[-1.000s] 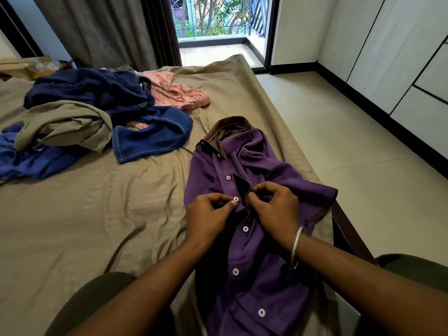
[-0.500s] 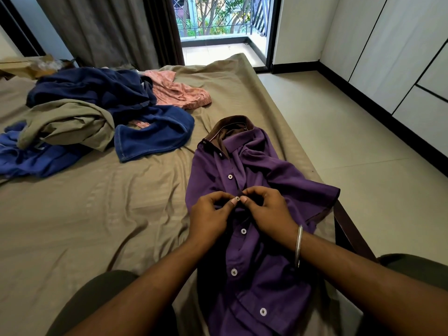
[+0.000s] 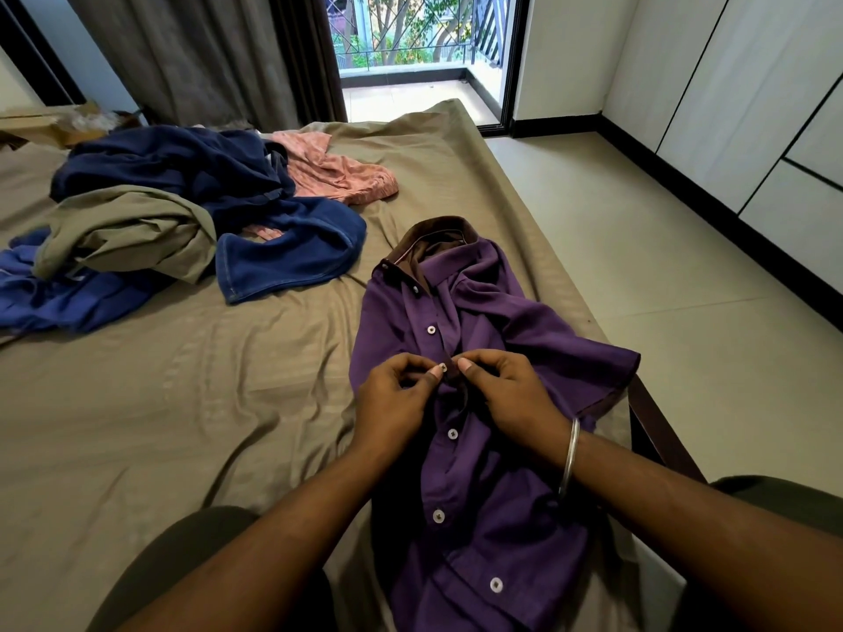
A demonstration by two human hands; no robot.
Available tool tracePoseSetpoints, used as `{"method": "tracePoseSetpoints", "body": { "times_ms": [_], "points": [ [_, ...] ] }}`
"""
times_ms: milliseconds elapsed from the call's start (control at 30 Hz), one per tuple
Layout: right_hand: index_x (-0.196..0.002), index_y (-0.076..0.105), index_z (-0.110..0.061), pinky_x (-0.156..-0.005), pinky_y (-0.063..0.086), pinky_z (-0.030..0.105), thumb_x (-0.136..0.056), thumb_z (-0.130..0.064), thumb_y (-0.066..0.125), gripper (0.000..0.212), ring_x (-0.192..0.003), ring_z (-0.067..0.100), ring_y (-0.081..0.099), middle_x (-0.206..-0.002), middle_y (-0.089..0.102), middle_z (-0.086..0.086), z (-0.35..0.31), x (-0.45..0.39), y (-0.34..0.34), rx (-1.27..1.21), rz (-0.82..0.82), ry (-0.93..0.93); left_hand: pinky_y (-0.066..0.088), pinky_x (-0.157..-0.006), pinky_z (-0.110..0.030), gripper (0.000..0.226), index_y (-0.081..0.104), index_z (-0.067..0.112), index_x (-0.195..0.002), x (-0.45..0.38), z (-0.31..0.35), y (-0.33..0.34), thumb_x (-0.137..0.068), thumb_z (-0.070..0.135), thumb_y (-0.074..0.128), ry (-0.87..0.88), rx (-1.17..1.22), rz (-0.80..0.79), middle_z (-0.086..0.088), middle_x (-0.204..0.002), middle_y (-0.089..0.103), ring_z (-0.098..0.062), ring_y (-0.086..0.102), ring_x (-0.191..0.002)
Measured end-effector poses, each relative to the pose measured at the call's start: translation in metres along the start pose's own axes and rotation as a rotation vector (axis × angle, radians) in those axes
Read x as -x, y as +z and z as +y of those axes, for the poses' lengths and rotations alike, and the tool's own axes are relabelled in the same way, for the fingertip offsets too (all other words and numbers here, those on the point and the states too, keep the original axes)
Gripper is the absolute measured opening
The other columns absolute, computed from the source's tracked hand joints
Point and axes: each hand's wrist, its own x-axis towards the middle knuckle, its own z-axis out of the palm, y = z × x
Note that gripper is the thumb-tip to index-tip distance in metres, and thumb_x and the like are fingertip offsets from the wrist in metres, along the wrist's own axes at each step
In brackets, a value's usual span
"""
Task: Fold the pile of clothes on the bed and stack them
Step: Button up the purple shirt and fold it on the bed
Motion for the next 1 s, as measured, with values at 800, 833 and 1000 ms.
{"method": "tracePoseSetpoints", "body": {
  "times_ms": [800, 833, 1000],
  "points": [
    [-0.088, 0.073, -0.013, -0.071, 0.059, 0.027, -0.077, -0.007, 0.081, 0.015, -0.074, 0.014, 0.072, -0.080, 0.074, 0.001, 0.005, 0.006, 0.000, 0.166, 0.018, -0.094, 0.046, -0.041, -0.018, 0.008, 0.069, 0.004, -0.093, 0.012, 0.025, 0.000, -0.091, 0.011, 0.067, -0.305, 0.289, -0.074, 0.001, -0.065, 0.068, -0.004, 0.063, -0.050],
    [-0.088, 0.074, -0.014, -0.072, 0.059, 0.028, -0.077, -0.006, 0.081, 0.015, -0.075, 0.015, 0.073, -0.081, 0.074, 0.001, 0.006, 0.006, 0.000, 0.151, 0.007, -0.094, 0.046, -0.041, -0.018, 0.008, 0.069, 0.004, -0.094, 0.012, 0.025, 0.000, -0.092, 0.011, 0.066, -0.324, 0.298, -0.078, -0.001, -0.068, 0.068, -0.004, 0.063, -0.050],
    [-0.089, 0.075, -0.010, -0.073, 0.059, 0.029, -0.077, -0.003, 0.080, 0.016, -0.077, 0.018, 0.073, -0.081, 0.075, 0.004, 0.008, 0.006, 0.002, 0.128, -0.015, -0.084, 0.043, -0.039, -0.016, 0.013, 0.066, 0.005, -0.087, 0.011, 0.024, 0.003, -0.096, 0.011, 0.060, -0.332, 0.246, -0.087, -0.006, -0.069, 0.064, -0.006, 0.059, -0.047]
  ]
}}
